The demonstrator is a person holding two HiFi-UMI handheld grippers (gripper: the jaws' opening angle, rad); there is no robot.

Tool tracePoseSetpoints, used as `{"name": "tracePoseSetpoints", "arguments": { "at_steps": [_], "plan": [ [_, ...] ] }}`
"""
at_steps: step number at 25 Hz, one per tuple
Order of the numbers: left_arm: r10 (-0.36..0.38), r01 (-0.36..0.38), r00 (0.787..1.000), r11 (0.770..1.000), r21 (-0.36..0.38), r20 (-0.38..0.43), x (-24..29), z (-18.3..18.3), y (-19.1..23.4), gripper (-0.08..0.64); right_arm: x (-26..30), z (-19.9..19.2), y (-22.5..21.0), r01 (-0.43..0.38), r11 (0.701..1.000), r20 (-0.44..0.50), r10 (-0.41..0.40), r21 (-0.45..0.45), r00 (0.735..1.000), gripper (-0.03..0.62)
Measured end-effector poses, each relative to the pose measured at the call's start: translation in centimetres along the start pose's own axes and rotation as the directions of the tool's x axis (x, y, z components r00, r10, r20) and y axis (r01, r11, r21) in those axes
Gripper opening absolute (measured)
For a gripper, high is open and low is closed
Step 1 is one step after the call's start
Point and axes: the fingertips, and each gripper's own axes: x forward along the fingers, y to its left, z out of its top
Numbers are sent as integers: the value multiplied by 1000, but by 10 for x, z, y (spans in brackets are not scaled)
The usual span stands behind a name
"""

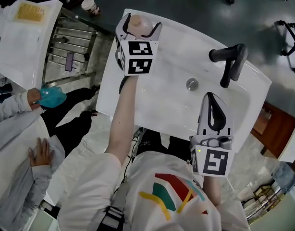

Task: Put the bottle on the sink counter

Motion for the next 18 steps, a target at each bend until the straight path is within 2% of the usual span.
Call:
{"name": "tracePoseSetpoints", "arguments": {
  "at_steps": [9, 18],
  "plan": [
    [-6, 5, 998, 1000, -3, -59, 7, -11, 1, 397, -1, -3, 0, -2, 1000, -5, 2, 0, 1000, 12],
    [0, 3, 995, 999, 34, -96, 9, -15, -3, 396, -1, -4, 3, -10, 1000, -5, 10, 3, 1000, 12]
  ]
}}
